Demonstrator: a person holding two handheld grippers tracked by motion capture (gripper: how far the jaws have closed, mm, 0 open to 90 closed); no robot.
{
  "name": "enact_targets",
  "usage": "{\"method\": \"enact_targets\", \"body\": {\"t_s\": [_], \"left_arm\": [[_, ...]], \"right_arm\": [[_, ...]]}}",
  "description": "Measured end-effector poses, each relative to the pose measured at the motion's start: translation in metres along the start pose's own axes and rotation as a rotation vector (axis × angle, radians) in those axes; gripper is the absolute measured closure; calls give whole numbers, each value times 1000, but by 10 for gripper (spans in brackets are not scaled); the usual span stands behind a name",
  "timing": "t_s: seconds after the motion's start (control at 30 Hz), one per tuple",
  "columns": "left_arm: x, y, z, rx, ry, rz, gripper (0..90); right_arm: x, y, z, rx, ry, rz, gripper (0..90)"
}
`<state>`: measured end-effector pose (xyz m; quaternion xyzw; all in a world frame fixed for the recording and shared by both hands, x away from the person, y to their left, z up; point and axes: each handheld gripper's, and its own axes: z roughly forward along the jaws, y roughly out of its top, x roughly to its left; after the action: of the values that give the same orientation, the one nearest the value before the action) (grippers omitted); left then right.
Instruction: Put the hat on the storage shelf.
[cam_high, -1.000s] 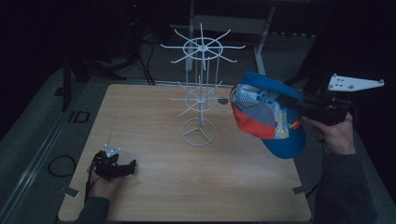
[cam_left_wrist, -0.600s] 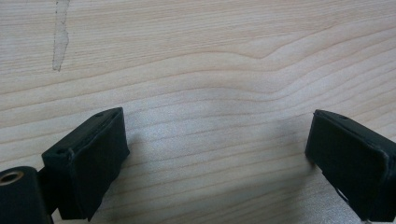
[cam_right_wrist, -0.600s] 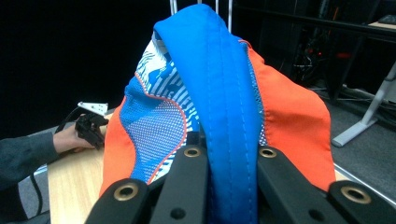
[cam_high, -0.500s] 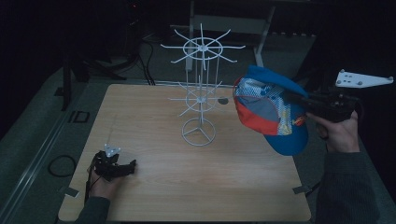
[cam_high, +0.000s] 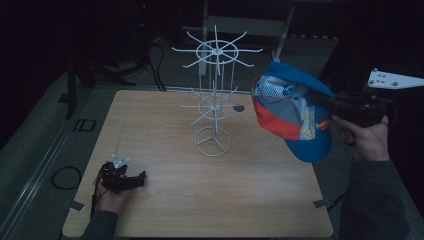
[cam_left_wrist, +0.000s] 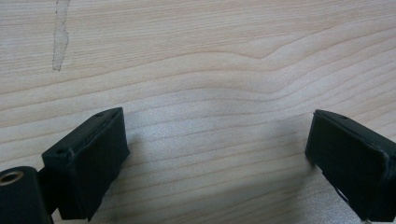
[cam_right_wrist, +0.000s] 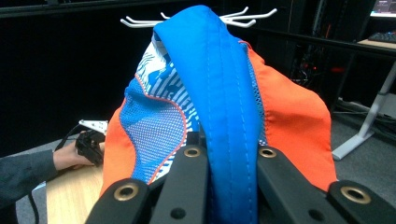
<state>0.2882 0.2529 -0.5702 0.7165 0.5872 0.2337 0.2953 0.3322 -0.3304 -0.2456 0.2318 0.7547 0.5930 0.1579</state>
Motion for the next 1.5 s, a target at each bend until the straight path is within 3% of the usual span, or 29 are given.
{"method": "enact_targets", "body": {"t_s": [0.6,0.9,1.27,1.5], "left_arm": [[0,0,0,1,0,2,61],[0,0,0,1,0,2,61],[0,0,0,3,-2,4,61],[0,0,0,1,-2,3,61]], "right_arm": [[11,24,-8,-45,23,-35,886],[12,26,-10,-80,30,-24,886],[21,43,7,-108,47,-47,886],[18,38,26,-89,34,-42,885]]}}
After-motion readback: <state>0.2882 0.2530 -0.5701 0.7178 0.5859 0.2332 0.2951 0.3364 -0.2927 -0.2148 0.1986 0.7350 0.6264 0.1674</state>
